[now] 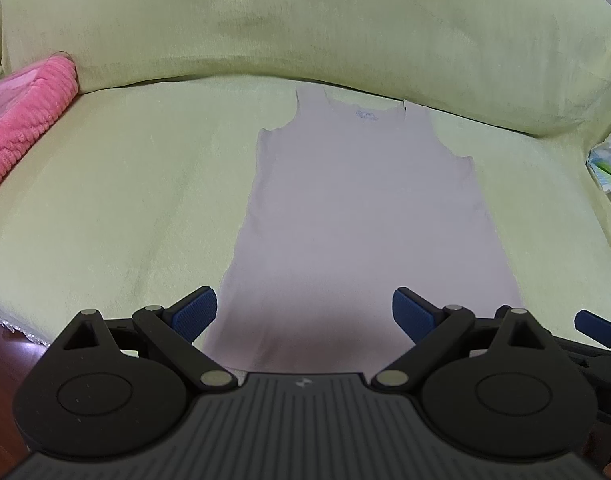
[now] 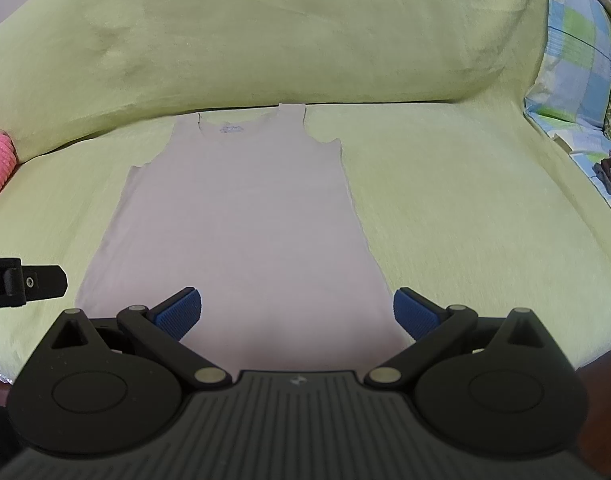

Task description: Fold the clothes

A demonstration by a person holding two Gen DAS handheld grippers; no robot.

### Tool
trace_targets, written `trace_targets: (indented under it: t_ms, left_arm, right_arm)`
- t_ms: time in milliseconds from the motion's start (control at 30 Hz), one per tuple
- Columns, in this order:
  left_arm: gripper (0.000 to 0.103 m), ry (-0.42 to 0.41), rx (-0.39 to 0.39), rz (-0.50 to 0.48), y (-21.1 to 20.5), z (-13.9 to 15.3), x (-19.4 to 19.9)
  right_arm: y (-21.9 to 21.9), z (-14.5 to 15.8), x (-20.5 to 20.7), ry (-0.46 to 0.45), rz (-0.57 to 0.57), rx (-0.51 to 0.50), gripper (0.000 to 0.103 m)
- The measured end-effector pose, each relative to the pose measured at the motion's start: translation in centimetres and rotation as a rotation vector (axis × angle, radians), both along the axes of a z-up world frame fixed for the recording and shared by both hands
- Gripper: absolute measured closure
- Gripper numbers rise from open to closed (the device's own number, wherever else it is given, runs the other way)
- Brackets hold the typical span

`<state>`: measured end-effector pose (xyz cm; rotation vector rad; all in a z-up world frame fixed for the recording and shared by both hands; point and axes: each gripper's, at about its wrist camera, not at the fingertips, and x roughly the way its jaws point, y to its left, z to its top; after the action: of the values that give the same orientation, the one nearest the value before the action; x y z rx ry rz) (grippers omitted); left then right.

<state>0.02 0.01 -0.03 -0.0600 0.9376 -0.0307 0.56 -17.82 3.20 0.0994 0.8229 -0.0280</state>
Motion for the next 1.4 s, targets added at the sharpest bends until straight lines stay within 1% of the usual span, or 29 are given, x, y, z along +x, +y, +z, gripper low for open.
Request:
trace_targets:
  t_ms: [167,267,333,400,433,567,800,1067,1400]
  left_arm:
    - [0.007,-0.007,0.017,-0.001,0.1,-0.2,0.1]
    - [0.007,-0.026,0.018,0.006,-0.4,-1.0,-0.2]
    - [0.007,-0.015,-0.003,0.004,0.3,-1.1,0.1]
    - [0.007,-0.015,-0.004,0.004,0.2,-1.4,-0.1]
    - [0.007,-0.009,-0.002,0.006,-0.2,-0.7,-0.1]
    - [0.007,-0.003,-0.003,0.005,-0.4,-0.2,-0.2]
    - [0.007,0.001,-0.004,-0.001,-0.4,0.0,-0.3]
    - [0.007,0.011,0.000,0.005,-0.9,0.4,0.1]
    - [0.007,-0.013,0.014,0.009,-0.9,0.5,-0.7]
  right_arm:
    - [-0.4,-0.1,0.1,0.005,0.002,0.001,0.002]
    - [-1.0,-0.1,0.2,0.003,0.001,0.001,0.002]
    - [-1.1,-0.2,0.3,0.002,0.001,0.001,0.002]
    - [-0.6,-0.5,0.3,0.002,-0.001,-0.003,0.002]
    - [-0.2,-0.6,0.2,0.001,-0.002,-0.005,0.002]
    - [0.0,-0.8,0.0,-0.001,-0.006,-0.008,0.002]
    - [0.2,-0.7,-0.1,-0.002,-0.005,-0.008,0.002]
    - [-0.7,-0.6,-0.2,-0.001,-0.003,0.002,0.002]
    - [-0.7,-0.6,-0.2,0.000,-0.004,0.008,0.002]
